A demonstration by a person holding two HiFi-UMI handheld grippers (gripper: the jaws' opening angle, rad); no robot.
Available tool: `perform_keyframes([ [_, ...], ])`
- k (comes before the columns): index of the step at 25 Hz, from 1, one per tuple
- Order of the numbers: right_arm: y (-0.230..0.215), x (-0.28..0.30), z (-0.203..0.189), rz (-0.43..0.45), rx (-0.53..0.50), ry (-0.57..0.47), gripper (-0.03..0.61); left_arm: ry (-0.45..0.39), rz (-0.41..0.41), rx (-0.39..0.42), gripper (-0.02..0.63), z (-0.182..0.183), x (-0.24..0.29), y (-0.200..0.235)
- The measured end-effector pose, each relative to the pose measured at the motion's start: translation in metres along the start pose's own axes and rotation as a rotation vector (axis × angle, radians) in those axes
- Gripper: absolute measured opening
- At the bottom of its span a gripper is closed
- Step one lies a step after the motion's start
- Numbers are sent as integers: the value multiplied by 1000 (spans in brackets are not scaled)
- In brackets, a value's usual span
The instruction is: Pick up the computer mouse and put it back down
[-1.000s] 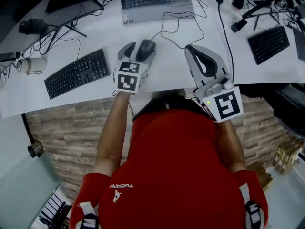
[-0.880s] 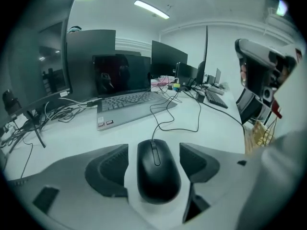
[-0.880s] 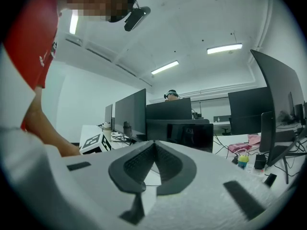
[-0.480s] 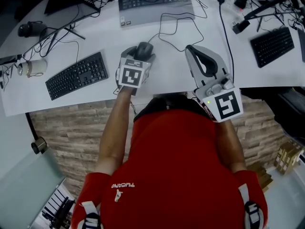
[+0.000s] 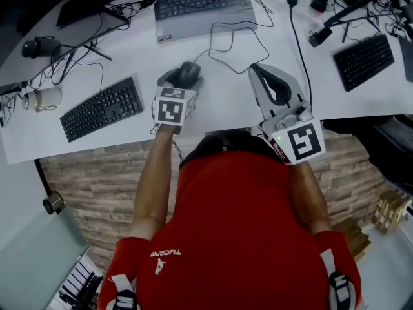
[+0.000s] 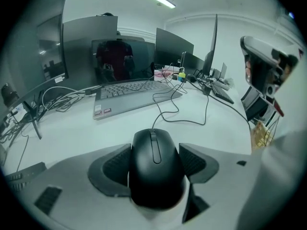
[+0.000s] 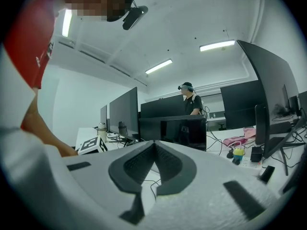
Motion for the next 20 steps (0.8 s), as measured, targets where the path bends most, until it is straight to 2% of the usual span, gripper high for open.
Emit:
perform_keyframes([
  [5, -1, -4, 5, -5, 3, -12, 5, -121, 28, -25, 307, 17, -30, 3],
  [20, 15, -26, 45, 13, 10, -114, 5, -614, 147, -51, 307, 82, -172, 3],
])
Point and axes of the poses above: the fingertips, and each gripper's own axes: x forward along the fingers, y to its left, z out of its top, the point moved 10 cm from there along -x, backward along the fingers, and after that the axes turned 15 degrees about x, right-handed, at the moved point
